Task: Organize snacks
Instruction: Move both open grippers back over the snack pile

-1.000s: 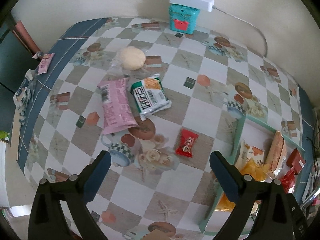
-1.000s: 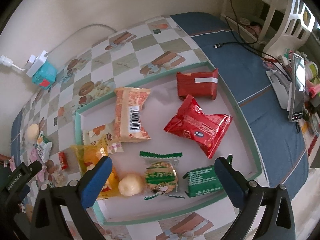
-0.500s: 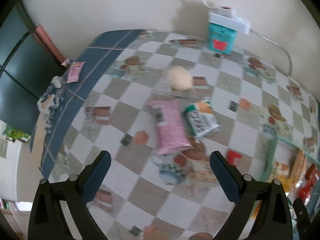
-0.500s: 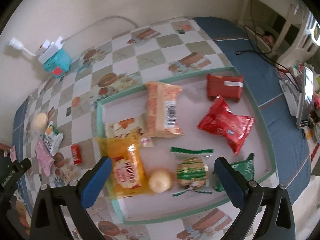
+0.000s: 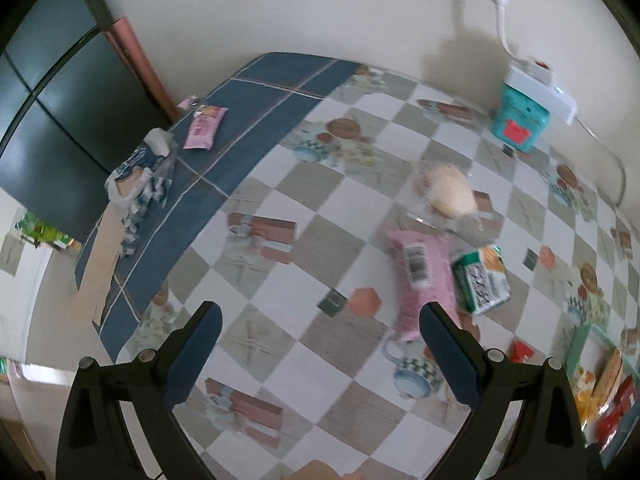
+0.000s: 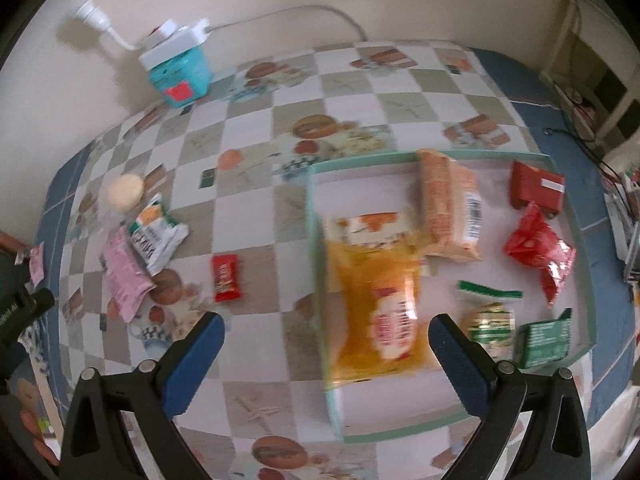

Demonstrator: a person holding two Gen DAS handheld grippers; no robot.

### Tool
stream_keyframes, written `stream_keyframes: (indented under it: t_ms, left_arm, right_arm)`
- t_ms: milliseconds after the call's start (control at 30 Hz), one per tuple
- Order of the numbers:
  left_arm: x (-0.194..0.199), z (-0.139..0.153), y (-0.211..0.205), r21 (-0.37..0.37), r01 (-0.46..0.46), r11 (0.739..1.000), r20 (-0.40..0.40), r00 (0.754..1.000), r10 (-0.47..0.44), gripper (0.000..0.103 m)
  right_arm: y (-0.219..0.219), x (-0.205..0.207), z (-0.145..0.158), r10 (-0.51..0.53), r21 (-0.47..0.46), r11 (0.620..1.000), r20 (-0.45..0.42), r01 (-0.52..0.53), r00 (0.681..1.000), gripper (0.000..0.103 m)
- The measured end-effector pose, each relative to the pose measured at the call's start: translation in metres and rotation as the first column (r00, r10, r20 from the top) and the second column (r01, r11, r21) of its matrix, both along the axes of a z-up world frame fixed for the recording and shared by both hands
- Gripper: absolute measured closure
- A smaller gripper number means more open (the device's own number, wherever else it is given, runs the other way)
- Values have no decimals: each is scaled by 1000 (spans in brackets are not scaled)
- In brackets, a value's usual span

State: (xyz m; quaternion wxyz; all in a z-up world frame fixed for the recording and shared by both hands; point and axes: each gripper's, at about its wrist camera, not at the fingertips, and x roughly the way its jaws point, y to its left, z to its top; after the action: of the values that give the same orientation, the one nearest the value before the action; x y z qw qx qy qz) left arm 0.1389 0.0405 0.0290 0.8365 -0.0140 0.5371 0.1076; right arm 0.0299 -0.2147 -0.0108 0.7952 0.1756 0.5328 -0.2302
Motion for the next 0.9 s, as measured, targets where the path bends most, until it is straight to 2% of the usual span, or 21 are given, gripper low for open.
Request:
stream_keyframes:
  t_ms: [200,400,633,900]
  left_arm:
    - [8,-5,31,-25,-76,997,-15,997,75,4]
    - [14,-12,47,-46,-105,993,-33,994,104,4]
    - [21,-21,37,-64,-77,995,-56,996,74,4]
    - [30,-31,17,-90,-29,995,-76,997,22,4]
  right_arm:
    - [22,14,-6,45,10,999,5,-45,999,0]
    - [37,27,-12,73,19,997,16,-73,997,0]
    - [38,38,-14,91,52,994,70,-95,993,0]
    - [37,48,-23,104,48,993,56,-107,993,0]
